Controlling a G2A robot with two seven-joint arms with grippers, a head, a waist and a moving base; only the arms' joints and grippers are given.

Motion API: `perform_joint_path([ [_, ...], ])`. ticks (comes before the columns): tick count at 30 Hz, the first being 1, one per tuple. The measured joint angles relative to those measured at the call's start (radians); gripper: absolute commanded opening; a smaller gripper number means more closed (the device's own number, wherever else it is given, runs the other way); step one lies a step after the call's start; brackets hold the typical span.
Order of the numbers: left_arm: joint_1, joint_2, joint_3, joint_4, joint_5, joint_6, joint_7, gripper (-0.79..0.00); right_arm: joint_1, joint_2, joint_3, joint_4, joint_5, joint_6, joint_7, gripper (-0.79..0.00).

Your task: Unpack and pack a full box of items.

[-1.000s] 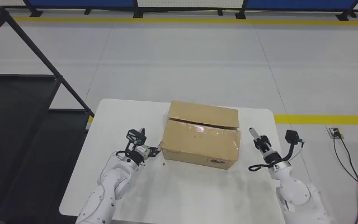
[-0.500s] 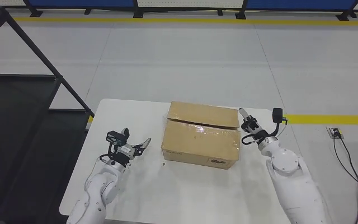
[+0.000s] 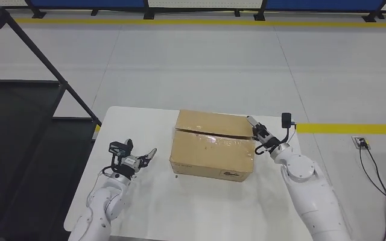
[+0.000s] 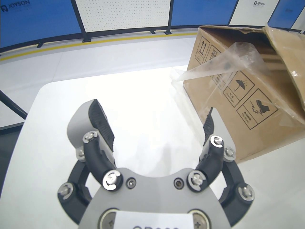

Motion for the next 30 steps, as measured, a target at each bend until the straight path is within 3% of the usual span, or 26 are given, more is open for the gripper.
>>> perform_joint_path([
  [13, -0.010, -0.002, 0.042, 0.018, 0.057, -0.013, -0.017, 0.000, -0.030, 0.000, -0.022, -0.031, 0.009, -0.036, 0.012, 0.000],
  [30, 0.025, -0.007, 0.088, -0.040, 0.089, -0.018, 0.000, 0.000, -0.028, 0.011, -0.016, -0.024, 0.006, -0.050, 0.039, 0.000],
])
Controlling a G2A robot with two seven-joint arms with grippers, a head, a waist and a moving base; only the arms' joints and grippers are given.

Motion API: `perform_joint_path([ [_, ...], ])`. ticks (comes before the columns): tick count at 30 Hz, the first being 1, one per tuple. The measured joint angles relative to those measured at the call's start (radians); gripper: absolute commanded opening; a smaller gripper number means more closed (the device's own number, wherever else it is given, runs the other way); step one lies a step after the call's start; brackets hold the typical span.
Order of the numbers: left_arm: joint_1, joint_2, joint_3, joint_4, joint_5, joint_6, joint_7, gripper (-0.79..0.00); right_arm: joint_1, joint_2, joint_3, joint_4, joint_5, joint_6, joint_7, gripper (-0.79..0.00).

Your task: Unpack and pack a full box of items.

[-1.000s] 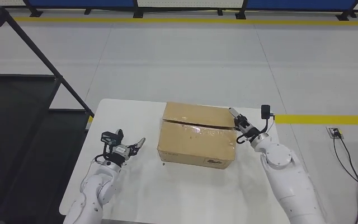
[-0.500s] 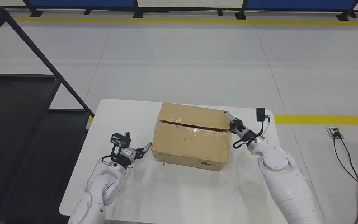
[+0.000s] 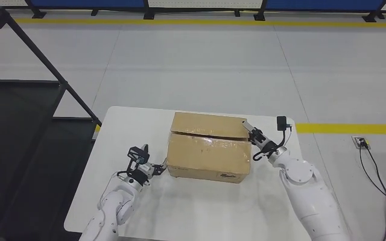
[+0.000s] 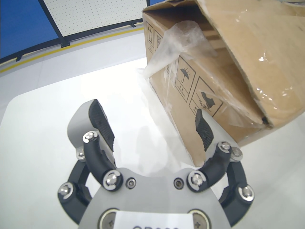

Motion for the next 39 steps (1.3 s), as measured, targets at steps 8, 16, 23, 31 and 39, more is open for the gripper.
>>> perform_joint_path([
  [8, 0.030, 0.009, -0.061, -0.015, -0.014, 0.059, -0.015, 0.000, -0.009, 0.012, 0.039, -0.016, 0.028, -0.007, -0.005, 0.000],
  [16, -0.076, 0.011, -0.069, 0.087, 0.042, 0.082, -0.026, 0.000, -0.121, 0.037, 0.131, -0.152, 0.053, -0.032, -0.024, 0.000],
  [23, -0.137, 0.014, -0.049, 0.156, 0.106, 0.033, -0.012, 0.000, -0.182, 0.047, 0.165, -0.232, 0.017, -0.036, -0.043, 0.000],
  [31, -0.163, 0.005, 0.001, 0.176, 0.151, 0.048, -0.007, 0.000, -0.188, 0.047, 0.164, -0.240, 0.020, -0.032, -0.050, 0.000],
  [39, -0.300, -0.030, 0.098, 0.344, 0.147, 0.052, 0.048, 0.000, -0.225, 0.053, 0.176, -0.271, 0.023, -0.017, -0.069, 0.000],
])
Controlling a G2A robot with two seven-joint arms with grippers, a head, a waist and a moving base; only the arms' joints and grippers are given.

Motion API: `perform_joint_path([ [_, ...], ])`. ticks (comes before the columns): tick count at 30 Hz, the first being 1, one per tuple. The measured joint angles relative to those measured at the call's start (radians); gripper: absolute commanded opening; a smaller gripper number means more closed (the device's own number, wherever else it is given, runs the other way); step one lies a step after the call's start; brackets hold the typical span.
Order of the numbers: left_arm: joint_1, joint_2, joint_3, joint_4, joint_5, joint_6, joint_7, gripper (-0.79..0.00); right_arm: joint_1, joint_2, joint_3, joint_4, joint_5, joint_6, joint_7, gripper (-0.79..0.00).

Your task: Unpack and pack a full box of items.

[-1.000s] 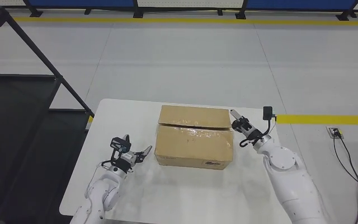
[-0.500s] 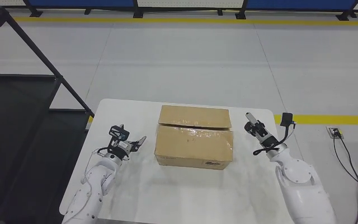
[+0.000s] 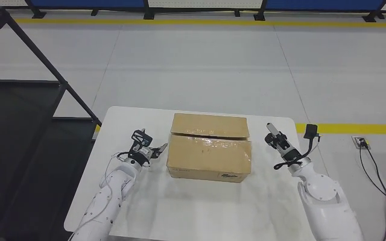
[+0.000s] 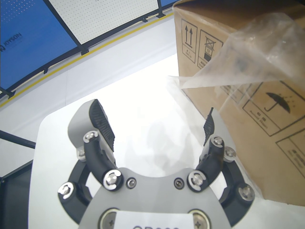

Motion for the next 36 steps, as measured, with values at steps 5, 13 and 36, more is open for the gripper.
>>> perform_joint_path([
  [5, -0.072, -0.026, 0.058, 0.103, 0.002, 0.021, 0.029, 0.000, -0.018, 0.005, 0.015, -0.012, 0.005, 0.000, -0.005, 0.000],
  [13, -0.141, -0.067, 0.104, 0.221, -0.068, 0.077, 0.070, 0.000, -0.033, 0.011, 0.021, -0.019, -0.003, 0.004, -0.012, 0.000],
  [36, -0.106, -0.078, 0.042, 0.238, -0.191, 0.160, 0.214, 0.000, 0.028, 0.024, 0.013, 0.078, 0.021, -0.022, 0.032, 0.000],
])
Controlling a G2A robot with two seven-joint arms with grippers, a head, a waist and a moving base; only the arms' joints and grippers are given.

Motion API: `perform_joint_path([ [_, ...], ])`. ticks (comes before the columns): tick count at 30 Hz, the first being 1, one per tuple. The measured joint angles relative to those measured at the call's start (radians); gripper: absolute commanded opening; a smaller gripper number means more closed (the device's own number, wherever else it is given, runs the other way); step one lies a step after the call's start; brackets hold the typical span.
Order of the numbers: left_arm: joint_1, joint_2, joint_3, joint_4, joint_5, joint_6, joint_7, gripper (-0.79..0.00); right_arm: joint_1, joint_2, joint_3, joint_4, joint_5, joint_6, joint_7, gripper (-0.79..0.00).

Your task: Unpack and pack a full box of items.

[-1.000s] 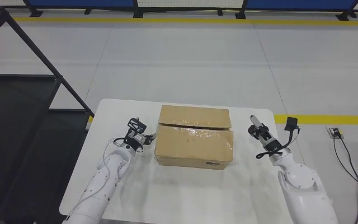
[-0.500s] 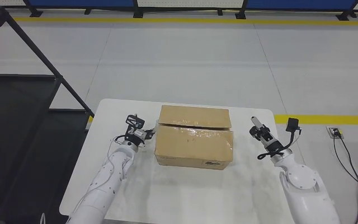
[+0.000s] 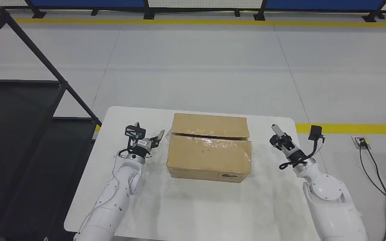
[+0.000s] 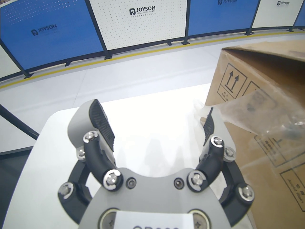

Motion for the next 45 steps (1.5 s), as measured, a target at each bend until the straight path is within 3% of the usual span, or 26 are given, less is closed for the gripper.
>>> perform_joint_path([
  [10, -0.006, -0.004, 0.045, -0.015, 0.090, -0.040, -0.058, 0.000, 0.006, 0.006, -0.001, 0.020, 0.013, -0.013, 0.005, 0.000],
  [26, -0.012, -0.032, 0.016, -0.012, -0.029, 0.075, 0.002, 0.000, 0.002, 0.014, -0.001, 0.024, 0.019, -0.015, 0.003, 0.000],
  [35, 0.020, -0.032, -0.001, -0.051, -0.024, 0.122, 0.041, 0.000, 0.003, 0.019, 0.000, 0.035, 0.030, -0.022, 0.008, 0.000],
  [45, 0.099, -0.011, -0.052, -0.126, 0.006, 0.160, 0.049, 0.000, 0.011, 0.024, -0.003, 0.051, 0.039, -0.032, 0.015, 0.000],
])
